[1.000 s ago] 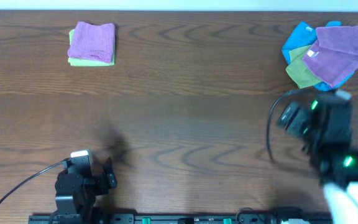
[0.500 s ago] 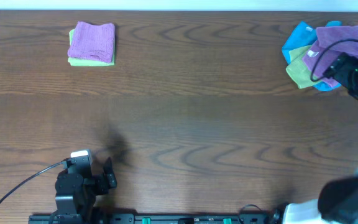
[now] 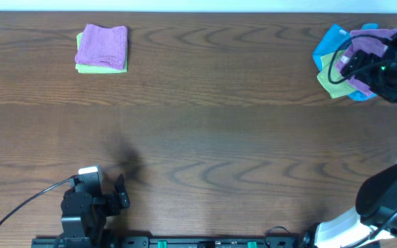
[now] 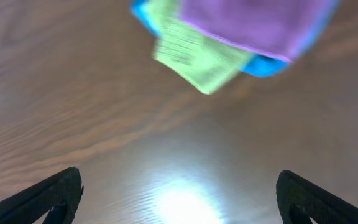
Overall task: Fold the cloth
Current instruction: 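Reach the right gripper to the purple cloth on the right pile, then close the right gripper on the purple cloth's edge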
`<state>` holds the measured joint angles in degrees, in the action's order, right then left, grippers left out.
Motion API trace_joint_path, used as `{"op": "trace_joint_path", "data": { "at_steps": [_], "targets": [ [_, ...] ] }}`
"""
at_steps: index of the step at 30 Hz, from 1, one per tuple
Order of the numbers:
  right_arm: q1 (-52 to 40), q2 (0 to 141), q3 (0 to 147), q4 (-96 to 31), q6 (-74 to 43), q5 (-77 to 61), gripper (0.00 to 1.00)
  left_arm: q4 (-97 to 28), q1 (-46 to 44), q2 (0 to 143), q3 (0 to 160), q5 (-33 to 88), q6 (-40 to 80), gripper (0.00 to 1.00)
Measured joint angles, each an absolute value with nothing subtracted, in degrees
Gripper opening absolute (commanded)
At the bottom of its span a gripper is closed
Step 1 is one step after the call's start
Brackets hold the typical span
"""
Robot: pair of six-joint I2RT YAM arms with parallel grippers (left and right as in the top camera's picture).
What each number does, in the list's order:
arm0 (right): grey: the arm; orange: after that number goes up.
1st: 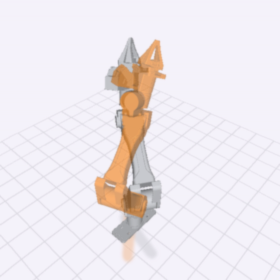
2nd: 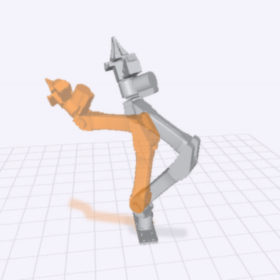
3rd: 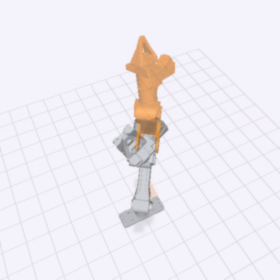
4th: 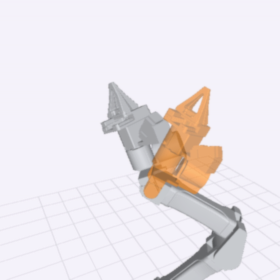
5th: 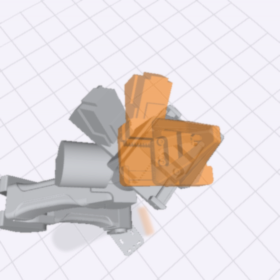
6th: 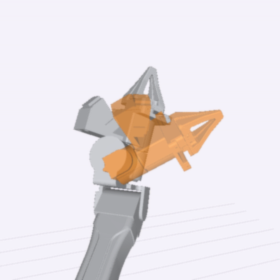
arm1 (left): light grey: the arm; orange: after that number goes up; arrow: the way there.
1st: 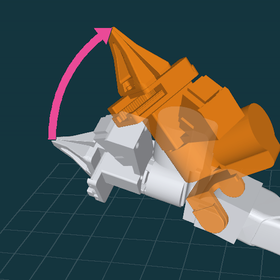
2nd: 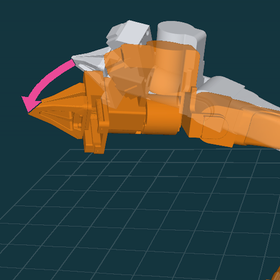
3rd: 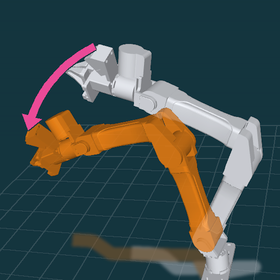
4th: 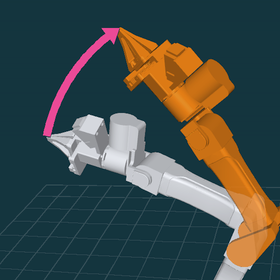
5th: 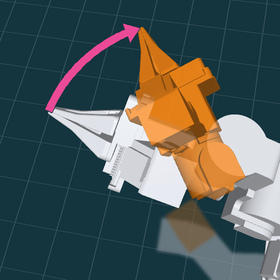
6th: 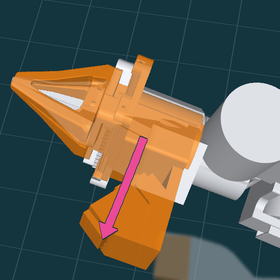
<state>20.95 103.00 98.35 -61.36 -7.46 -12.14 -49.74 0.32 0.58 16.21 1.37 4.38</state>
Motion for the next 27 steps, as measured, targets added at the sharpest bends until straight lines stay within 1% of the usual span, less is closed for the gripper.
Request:
{"op": "trace_joint_path", "data": {
  "at_steps": [4, 11, 15, 17, 18, 20, 22, 23, 25, 27],
  "targets": [
    [19.8, 103.4, 98.4, -56.4, 0.2, -14.9, 0.99, -49.7, 0.3, 0.6, 16.2, 1.4, 4.4, 0.95],
    [17.8, 109.3, 98.6, -44.9, 3.6, -6.4, 0.99, -49.7, 0.3, 0.6, 16.2, 1.4, 4.4, 0.95],
    [17.6, 113.7, 98.6, -40.9, -0.3, -1.2, 0.98, -49.7, 0.3, 0.6, 16.2, 1.4, 4.4, 0.95],
    [17.6, 115.3, 98.6, -40.2, -4.4, 0.1, 0.91, -49.7, 0.3, 0.6, 16.2, 1.4, 4.4, 0.95],
    [17.6, 116.2, 98.6, -40.2, -8.2, 0.7, 0.91, -49.7, 0.3, 0.6, 16.2, 1.4, 4.4, 0.95],
    [17.4, 117.3, 98.6, -40.4, -13.1, 0.8, 0.94, -49.7, 0.3, 0.6, 16.2, 1.4, 4.4, 0.95],
    [17.0, 118.4, 98.6, -39.7, -15.5, -0.3, 0.92, -49.7, 0.3, 0.6, 16.2, 1.4, 4.4, 0.95],
    [16.5, 119.1, 98.6, -39.2, -15.9, -0.8, 0.92, -49.7, 0.3, 0.6, 16.2, 1.4, 4.4, 0.95],
    [15.0, 120.7, 98.6, -38.3, -15.2, -1.5, 0.96, -49.7, 0.3, 0.6, 16.2, 1.4, 4.4, 0.95],
    [13.7, 122.3, 98.6, -38.0, -12.7, -1.4, 0.96, -49.7, 0.3, 0.6, 16.2, 1.4, 4.4, 0.95]
  ]
}}
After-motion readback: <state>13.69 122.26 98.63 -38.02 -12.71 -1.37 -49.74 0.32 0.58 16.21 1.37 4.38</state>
